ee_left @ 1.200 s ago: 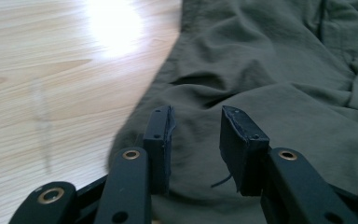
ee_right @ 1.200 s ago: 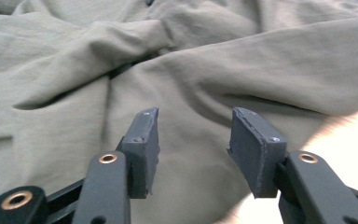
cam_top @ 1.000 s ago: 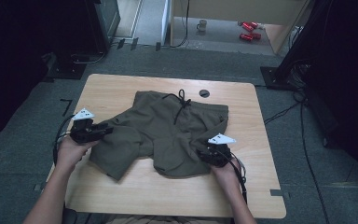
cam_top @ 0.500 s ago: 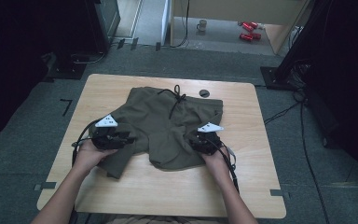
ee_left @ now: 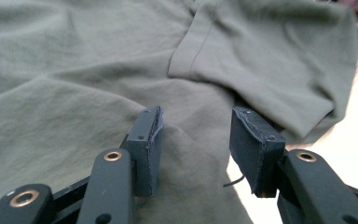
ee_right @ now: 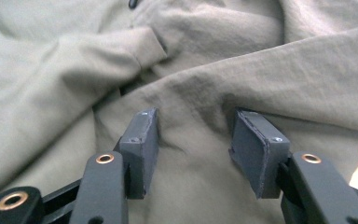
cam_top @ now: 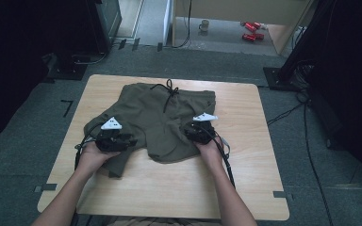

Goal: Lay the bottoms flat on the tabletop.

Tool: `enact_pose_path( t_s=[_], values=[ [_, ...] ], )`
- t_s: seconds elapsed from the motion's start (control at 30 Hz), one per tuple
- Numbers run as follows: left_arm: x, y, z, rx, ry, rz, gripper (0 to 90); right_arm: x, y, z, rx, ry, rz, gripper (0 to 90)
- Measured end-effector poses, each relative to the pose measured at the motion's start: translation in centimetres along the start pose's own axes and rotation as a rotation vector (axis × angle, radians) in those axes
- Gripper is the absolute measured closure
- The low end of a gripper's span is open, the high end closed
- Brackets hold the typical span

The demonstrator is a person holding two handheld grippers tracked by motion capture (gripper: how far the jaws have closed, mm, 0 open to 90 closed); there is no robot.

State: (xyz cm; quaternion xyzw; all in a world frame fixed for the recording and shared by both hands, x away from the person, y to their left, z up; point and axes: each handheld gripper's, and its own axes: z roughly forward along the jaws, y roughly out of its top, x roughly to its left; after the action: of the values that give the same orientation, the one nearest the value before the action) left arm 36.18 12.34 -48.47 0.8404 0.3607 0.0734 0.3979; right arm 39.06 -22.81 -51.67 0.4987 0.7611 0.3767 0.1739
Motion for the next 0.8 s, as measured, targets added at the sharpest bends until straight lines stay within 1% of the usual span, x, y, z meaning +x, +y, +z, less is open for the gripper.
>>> enact_pose_path(
  t_s=[0.03,0.13,0.17,0.2,0.23,0.27,0.3,0.37,0.47,0.57,0.7,0.8],
  values=[
    [0.1,-0.1,0.2,0.007,0.000,-0.006,54.2,0.0,0.0,-0.1,0.001,0.014,0.008,51.3],
    [0.3,-0.2,0.6,0.035,0.007,-0.007,54.3,0.0,0.1,-0.5,0.007,0.014,0.003,50.9],
    [0.3,-0.3,0.8,0.044,0.008,-0.011,54.3,0.0,0.4,-1.0,-0.015,0.021,0.012,50.9],
    [0.3,-0.3,0.9,0.050,0.010,-0.010,54.3,0.0,0.4,-1.0,-0.015,0.021,0.012,50.9],
    [0.3,-0.3,0.9,0.059,0.011,-0.008,54.3,0.0,0.6,-1.3,-0.026,0.026,0.013,51.0],
    [0.3,-0.4,1.0,0.064,0.011,-0.007,54.3,0.4,0.9,-1.7,-0.040,0.031,0.007,51.4],
    [0.3,-0.4,1.1,0.068,0.011,-0.005,54.3,0.4,0.9,-1.7,-0.040,0.031,0.007,51.4],
    [0.3,-0.4,1.1,0.071,0.010,0.000,54.2,0.9,1.3,-1.9,-0.041,0.044,-0.003,51.7],
    [0.4,-0.5,1.1,0.076,0.008,-0.001,53.9,1.7,1.7,-1.8,-0.040,0.058,-0.019,51.9],
    [0.4,-0.7,1.2,0.067,0.005,-0.010,53.7,2.6,2.2,-1.6,-0.048,0.069,-0.035,52.8],
    [0.5,-0.9,1.6,0.077,0.004,-0.011,53.2,3.2,2.7,-1.2,-0.043,0.076,-0.040,52.6],
    [0.5,-0.9,1.7,0.073,0.003,-0.012,52.9,3.6,2.9,-1.0,-0.051,0.082,-0.035,51.7]
  ],
)
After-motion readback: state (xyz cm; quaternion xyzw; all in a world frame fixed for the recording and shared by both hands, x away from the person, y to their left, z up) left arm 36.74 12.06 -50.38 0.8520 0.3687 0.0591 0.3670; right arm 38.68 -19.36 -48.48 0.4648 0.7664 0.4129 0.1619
